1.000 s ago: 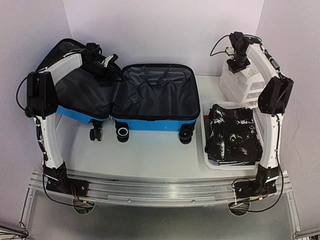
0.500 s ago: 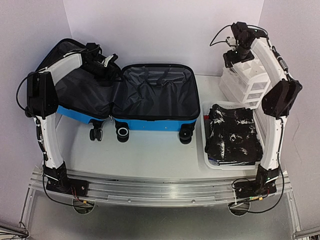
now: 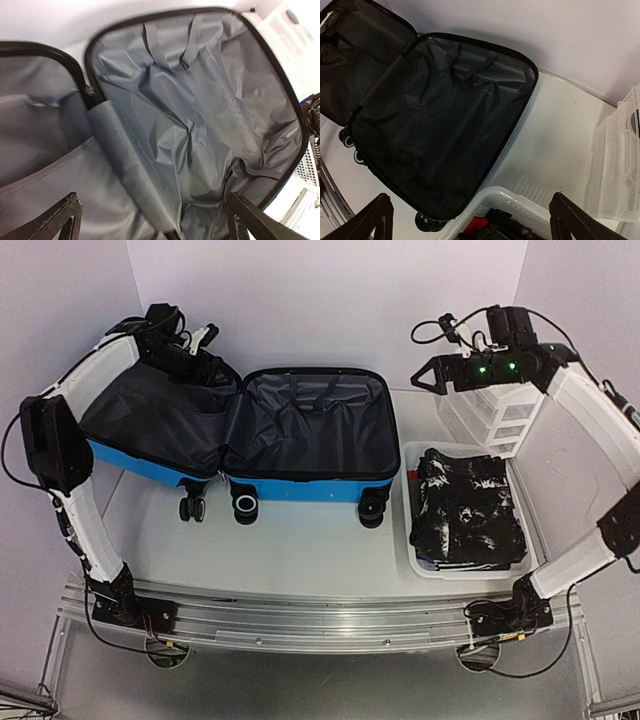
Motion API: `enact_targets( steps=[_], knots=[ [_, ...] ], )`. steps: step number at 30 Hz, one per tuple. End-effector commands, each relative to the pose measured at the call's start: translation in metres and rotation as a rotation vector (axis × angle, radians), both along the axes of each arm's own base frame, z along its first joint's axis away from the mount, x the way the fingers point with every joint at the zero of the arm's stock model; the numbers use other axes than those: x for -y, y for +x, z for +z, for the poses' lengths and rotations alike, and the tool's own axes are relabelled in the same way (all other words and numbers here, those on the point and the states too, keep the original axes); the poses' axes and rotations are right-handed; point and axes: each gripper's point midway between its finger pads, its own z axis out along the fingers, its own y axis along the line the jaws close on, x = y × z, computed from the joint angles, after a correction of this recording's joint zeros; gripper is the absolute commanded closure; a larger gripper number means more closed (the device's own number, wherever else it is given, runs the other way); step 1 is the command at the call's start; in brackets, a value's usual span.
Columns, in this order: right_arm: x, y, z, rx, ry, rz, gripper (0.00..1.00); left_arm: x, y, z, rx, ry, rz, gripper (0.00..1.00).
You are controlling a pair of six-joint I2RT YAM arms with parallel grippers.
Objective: Open, take out, and arrange the luggage
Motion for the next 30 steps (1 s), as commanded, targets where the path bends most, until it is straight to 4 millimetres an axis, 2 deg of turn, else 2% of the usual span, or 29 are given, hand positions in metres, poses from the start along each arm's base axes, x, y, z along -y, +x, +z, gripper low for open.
enact_targets(
  steps=[1,4,6,7,9,11,12,14,17,20,23,26,30],
  knots=[
    [-0.014,-0.027,0.049,0.216,0.256,0.085,0.03,-0.037,-0.04,0.054,0.143,0.093,0.097,0.0],
    [-0.016,-0.047,0.023,0.16,0.289,0.125,0.02,-0.052,-0.067,0.051,0.145,0.104,0.16,0.0],
    [-0.004,-0.048,-0.001,0.122,0.271,0.044,0.02,-0.063,-0.085,0.044,0.156,0.103,0.221,0.0],
    [0.006,-0.046,-0.012,0.111,0.251,-0.02,0.02,-0.07,-0.091,0.041,0.167,0.101,0.266,0.0],
    [0.03,-0.045,-0.023,0.125,0.22,-0.153,0.02,-0.082,-0.102,0.039,0.193,0.078,0.35,0.0],
    [0.056,-0.048,-0.036,0.148,0.193,-0.292,0.02,-0.094,-0.112,0.023,0.185,0.061,0.44,0.0],
    [0.073,-0.051,-0.035,0.18,0.183,-0.376,0.02,-0.099,-0.118,0.018,0.183,0.045,0.47,0.0],
    [0.101,-0.06,-0.048,0.206,0.144,-0.508,0.02,-0.109,-0.126,0.011,0.181,0.03,0.519,0.0],
    [0.124,-0.075,-0.062,0.235,0.109,-0.597,0.02,-0.13,-0.131,0.007,0.187,0.033,0.634,0.0],
    [0.13,-0.088,-0.079,0.227,0.111,-0.611,0.02,-0.154,-0.134,-0.006,0.2,0.081,0.749,0.0],
    [0.124,-0.093,-0.094,0.189,0.123,-0.58,0.02,-0.172,-0.137,-0.023,0.215,0.157,0.819,0.0],
    [0.109,-0.092,-0.106,0.131,0.14,-0.511,0.02,-0.172,-0.138,-0.031,0.218,0.153,0.809,0.0],
    [0.097,-0.087,-0.107,0.096,0.148,-0.464,0.02,-0.17,-0.138,-0.034,0.203,0.104,0.812,0.0]
  ],
)
